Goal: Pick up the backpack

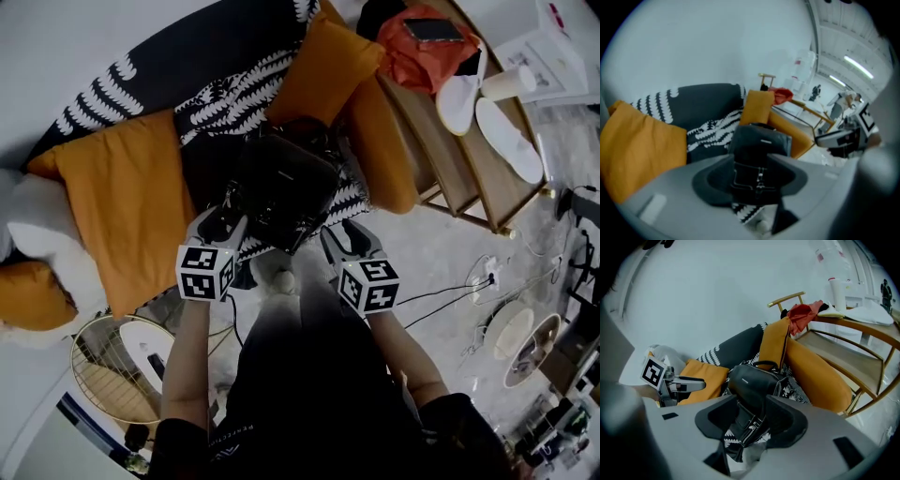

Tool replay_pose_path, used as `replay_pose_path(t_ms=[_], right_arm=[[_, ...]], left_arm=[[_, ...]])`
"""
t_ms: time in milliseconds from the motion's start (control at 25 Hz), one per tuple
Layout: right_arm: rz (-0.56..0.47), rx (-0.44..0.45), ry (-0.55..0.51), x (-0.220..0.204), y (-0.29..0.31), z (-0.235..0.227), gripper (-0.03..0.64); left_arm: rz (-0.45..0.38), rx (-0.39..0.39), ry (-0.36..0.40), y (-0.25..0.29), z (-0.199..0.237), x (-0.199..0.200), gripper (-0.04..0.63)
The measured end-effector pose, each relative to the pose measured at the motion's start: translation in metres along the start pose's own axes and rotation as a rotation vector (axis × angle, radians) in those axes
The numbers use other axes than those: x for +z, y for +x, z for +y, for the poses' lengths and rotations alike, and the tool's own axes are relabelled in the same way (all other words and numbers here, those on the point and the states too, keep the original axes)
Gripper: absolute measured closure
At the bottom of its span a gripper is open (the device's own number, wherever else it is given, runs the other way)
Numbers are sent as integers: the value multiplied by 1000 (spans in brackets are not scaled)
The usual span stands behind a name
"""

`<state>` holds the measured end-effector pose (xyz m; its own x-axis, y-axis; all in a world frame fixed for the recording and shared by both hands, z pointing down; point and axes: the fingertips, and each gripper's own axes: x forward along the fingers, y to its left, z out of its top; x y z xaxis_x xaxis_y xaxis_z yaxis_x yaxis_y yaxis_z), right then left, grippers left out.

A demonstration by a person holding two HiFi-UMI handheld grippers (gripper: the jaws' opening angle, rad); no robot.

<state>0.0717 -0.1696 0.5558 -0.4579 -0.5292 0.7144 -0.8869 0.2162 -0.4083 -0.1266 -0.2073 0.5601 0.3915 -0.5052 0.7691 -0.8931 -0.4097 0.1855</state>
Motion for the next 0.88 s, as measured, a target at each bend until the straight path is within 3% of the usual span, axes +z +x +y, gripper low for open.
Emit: replay_pose_path(t_ms=[560,880], right_arm=[[93,-4,126,-27,68,-43,414],[126,21,153,-36,94,-48,400]], left_arm=[[162,-30,83,80,32,-12,351],[166,-59,62,108,42,-10,336]])
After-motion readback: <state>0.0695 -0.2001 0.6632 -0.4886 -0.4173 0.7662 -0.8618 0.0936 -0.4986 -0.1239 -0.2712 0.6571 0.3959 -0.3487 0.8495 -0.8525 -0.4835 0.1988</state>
